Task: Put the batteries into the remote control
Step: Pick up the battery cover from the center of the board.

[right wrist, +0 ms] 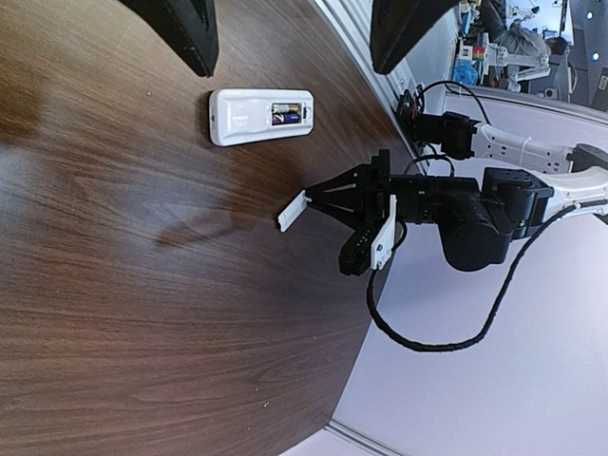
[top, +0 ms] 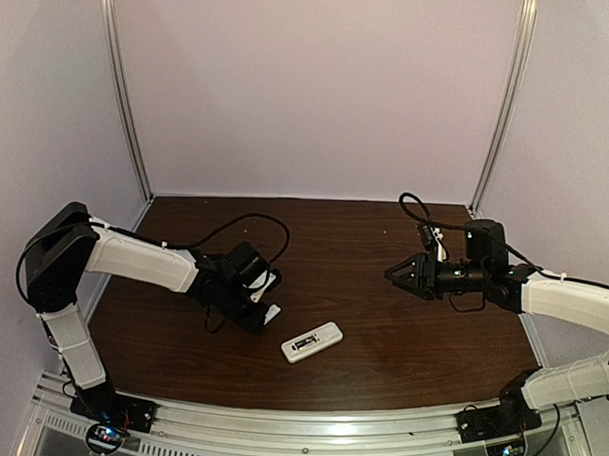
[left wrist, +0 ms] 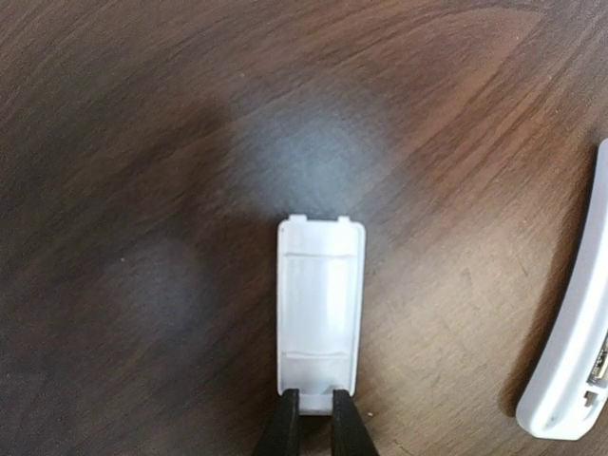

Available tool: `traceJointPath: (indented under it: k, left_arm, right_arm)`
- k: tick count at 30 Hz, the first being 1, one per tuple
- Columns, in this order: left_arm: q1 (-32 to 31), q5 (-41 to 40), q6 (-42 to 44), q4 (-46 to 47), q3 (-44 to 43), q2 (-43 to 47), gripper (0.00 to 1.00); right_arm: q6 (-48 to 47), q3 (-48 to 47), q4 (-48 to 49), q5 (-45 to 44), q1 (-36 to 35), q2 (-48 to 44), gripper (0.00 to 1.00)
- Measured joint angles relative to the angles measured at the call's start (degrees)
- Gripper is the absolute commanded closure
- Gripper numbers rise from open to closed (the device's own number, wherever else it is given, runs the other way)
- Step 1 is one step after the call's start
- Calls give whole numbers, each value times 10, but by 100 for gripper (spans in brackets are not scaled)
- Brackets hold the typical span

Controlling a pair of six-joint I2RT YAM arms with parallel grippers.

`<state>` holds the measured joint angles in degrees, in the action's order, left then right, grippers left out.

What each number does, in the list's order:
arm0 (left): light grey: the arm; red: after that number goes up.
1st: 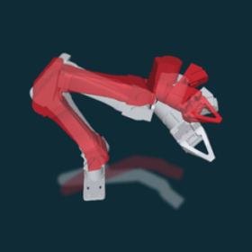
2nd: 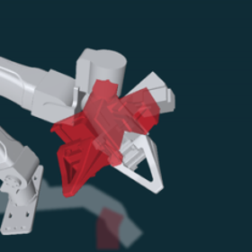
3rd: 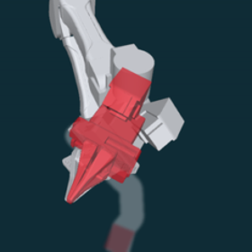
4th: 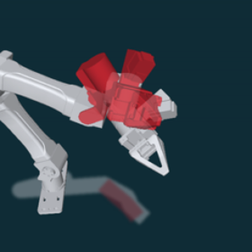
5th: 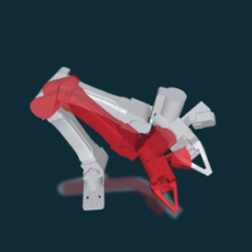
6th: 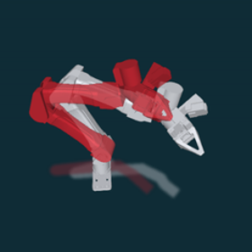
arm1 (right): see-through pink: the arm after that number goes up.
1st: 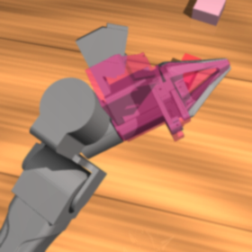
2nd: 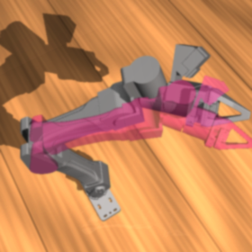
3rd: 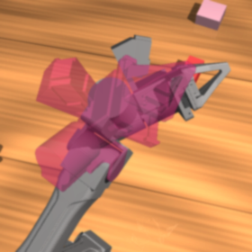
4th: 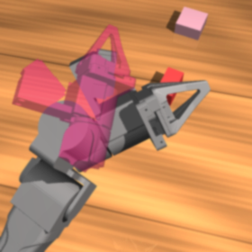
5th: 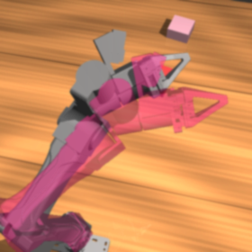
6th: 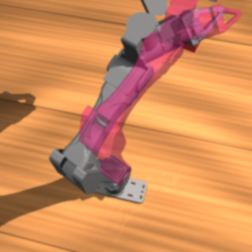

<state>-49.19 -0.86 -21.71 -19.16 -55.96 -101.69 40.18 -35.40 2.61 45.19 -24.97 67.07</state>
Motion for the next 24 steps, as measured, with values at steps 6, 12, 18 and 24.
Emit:
traceJointPath:
  k: [6, 12, 18, 24]
  left_arm:
    - [0, 25, 13, -2, 0, 20, 100]
    - [0, 78, 39, 9, 0, 109, 100]
    - [0, 224, 64, 27, -14, 147, 100]
    - [0, 381, 80, 16, -21, 168, 100]
  right_arm:
    - [-6, 0, -5, 1, 0, 0, 45]
    - [-15, -9, -4, 14, -14, 21, 48]
    - [-92, -33, -6, 53, -51, 27, 47]
    - [-237, -67, -66, 34, -113, -54, 44]
